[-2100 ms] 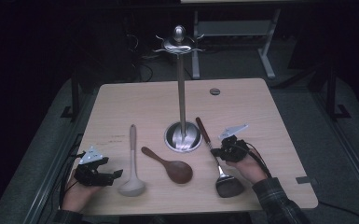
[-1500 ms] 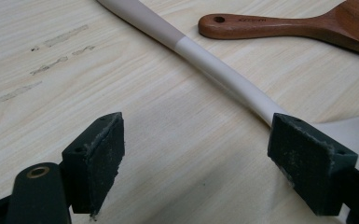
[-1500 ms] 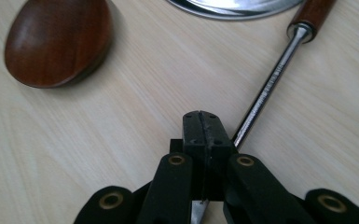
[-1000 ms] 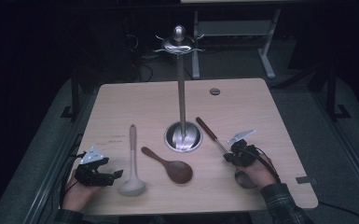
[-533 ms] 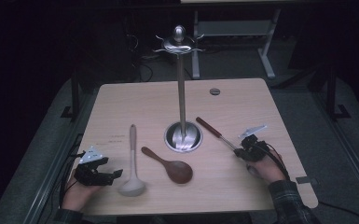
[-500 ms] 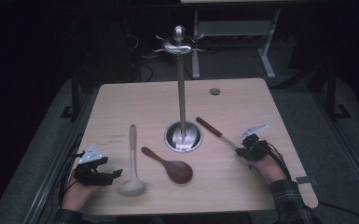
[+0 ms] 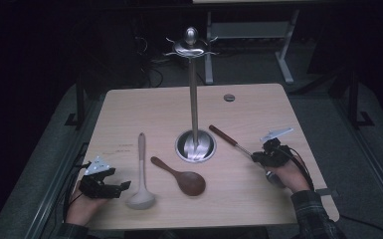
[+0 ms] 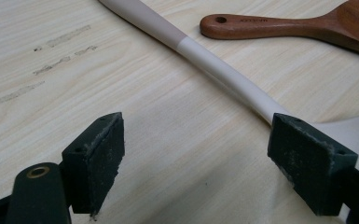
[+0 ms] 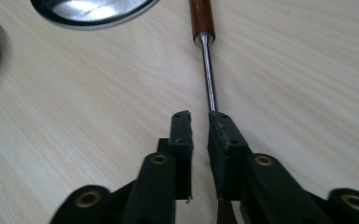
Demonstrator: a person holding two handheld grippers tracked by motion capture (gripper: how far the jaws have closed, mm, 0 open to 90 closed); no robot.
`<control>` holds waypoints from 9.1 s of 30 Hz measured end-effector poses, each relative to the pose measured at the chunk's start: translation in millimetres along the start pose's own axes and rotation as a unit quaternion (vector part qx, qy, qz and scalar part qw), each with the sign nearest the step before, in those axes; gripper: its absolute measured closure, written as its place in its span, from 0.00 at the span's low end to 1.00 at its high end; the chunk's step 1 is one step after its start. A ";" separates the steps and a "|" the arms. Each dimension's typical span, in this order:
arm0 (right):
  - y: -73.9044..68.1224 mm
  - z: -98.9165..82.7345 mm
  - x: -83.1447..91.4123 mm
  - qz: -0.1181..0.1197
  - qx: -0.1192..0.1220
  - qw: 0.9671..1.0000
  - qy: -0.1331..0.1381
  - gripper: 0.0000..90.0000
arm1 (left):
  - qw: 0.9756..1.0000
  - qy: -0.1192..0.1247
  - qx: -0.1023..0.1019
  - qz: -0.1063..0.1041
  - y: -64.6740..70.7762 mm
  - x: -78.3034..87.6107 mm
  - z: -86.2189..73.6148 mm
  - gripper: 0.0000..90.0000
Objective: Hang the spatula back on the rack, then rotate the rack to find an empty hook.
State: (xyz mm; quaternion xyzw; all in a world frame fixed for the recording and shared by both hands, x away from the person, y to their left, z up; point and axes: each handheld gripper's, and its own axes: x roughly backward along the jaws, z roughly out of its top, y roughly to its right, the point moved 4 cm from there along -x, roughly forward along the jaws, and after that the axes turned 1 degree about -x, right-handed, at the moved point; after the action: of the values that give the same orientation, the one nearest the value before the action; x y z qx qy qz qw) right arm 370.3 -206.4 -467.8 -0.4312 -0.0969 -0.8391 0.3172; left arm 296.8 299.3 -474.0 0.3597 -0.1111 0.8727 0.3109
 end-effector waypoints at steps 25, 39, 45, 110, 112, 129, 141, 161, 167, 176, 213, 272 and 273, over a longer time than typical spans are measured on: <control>5.0 78.5 -15.7 0.001 0.033 0.998 -0.060 0.69 | 1.000 0.005 0.001 -0.007 1.9 -0.8 1.5 0.20; 5.1 103.2 -55.8 0.008 0.060 0.989 -0.137 0.69 | 1.000 0.005 0.004 -0.007 1.6 -0.1 0.5 0.20; 3.2 104.5 -71.7 0.016 0.057 0.984 -0.166 0.70 | 1.000 0.006 0.007 -0.007 0.9 0.8 -1.0 0.20; 0.3 104.1 37.1 0.029 0.009 0.993 0.115 0.82 | 1.000 0.001 0.011 0.000 -0.6 2.4 -3.5 0.20; -1.0 101.7 41.4 0.034 0.014 0.990 0.137 0.82 | 1.000 0.004 0.011 0.000 -0.5 2.5 -3.6 0.20; -8.9 103.5 84.4 0.079 0.015 0.966 0.245 0.82 | 1.000 0.005 0.011 0.000 -0.7 2.9 -3.9 0.20; -20.2 112.1 102.7 0.108 0.032 0.952 0.285 0.82 | 1.000 0.002 0.007 0.002 -1.2 2.3 -3.8 0.20; -53.5 153.5 124.5 0.139 0.080 0.927 0.338 0.82 | 1.000 0.004 0.011 0.002 -1.0 1.8 -3.7 0.20; -57.5 160.6 123.2 0.146 0.088 0.925 0.339 0.82 | 1.000 0.004 0.011 0.001 -1.0 1.5 -3.9 0.20; -63.0 170.6 123.5 0.148 0.099 0.926 0.333 0.82 | 1.000 0.004 0.012 0.000 -0.7 1.6 -3.9 0.20; -77.5 198.5 100.1 0.141 0.112 0.935 0.304 0.79 | 1.000 0.001 0.010 -0.003 -0.4 2.2 -4.2 0.20; -21.5 -19.6 21.3 0.023 -0.003 0.990 0.141 0.16 | 0.996 0.031 0.002 -0.082 22.3 42.3 107.7 0.99; -21.8 -20.1 21.4 0.022 -0.006 0.990 0.142 0.16 | 0.996 0.033 0.004 -0.082 22.2 43.4 111.6 0.99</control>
State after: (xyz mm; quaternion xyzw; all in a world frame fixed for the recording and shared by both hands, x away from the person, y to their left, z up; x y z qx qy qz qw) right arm 334.4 -207.7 -460.8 -0.3109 -0.0366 -0.8854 0.3435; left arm 321.6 255.5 -363.2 0.3400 -0.0675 0.8560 0.3836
